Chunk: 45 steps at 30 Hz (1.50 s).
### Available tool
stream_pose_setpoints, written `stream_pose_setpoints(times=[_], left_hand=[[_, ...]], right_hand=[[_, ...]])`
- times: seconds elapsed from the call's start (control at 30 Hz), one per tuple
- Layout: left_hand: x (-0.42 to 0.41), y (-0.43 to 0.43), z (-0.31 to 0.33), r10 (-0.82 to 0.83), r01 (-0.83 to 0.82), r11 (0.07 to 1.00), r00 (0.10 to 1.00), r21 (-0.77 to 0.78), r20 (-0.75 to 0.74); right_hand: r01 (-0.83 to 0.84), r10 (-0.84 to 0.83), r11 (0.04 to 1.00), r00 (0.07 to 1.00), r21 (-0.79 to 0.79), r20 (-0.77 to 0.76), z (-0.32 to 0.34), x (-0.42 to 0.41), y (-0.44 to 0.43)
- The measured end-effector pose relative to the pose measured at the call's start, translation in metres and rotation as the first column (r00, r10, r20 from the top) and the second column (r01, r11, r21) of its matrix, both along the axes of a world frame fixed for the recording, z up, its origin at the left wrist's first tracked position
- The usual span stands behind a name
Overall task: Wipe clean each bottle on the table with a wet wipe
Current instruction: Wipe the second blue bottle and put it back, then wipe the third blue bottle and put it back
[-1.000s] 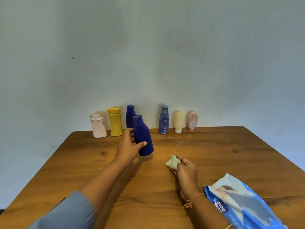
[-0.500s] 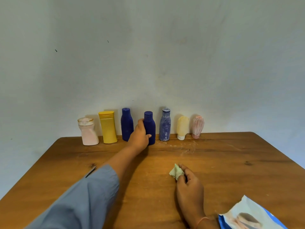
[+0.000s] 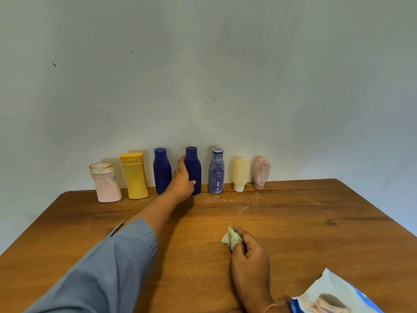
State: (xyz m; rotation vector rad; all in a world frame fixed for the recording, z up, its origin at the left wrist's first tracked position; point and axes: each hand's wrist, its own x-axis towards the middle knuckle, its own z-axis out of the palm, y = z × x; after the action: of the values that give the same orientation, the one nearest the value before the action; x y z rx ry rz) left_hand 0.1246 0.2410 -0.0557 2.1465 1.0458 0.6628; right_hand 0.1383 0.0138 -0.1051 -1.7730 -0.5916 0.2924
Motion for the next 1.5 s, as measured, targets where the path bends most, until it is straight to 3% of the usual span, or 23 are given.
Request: stream_pose_setpoints(times=[0.47, 0.7, 0.83, 0.97, 1.27, 1.5], left_hand=[[-0.017, -0.021, -0.031, 0.086, -0.085, 0.991, 0.996, -0.099, 0.006], [-0.022, -0.069, -0.045, 0.325, -0.34, 0.937, 0.933, 0.082, 0.152], [-0.006, -0.089, -0.039, 0.178, -0.231, 0.939, 0.96, 0.253, 0.215], [0.022, -0.09, -0.023, 0.043, -0.102, 0.919, 0.986, 0.38, 0.159], [0.064, -0.056, 0.024, 0.196, -0.13, 0.905, 0.973, 0.405, -0.124], [0.042, -0.061, 0.036, 0.062, -0.117, 0.885, 0.989, 0.451, 0.134]], right_hand=[[0.019, -0.02, 0.999, 1.0, -0.041, -0.02, 0.003, -0.001, 0.0], [0.034, -0.036, 0.999, 0.999, -0.041, -0.034, 0.004, -0.001, 0.002], [0.031, -0.032, 0.999, 0.999, -0.036, -0.02, 0.003, 0.001, 0.001], [0.022, -0.023, 0.999, 1.0, -0.034, -0.012, 0.003, 0.001, 0.002], [0.037, -0.038, 0.999, 0.998, -0.037, -0.047, 0.003, 0.003, 0.004], [0.035, -0.036, 0.999, 0.996, -0.012, -0.085, 0.006, 0.0, 0.001]])
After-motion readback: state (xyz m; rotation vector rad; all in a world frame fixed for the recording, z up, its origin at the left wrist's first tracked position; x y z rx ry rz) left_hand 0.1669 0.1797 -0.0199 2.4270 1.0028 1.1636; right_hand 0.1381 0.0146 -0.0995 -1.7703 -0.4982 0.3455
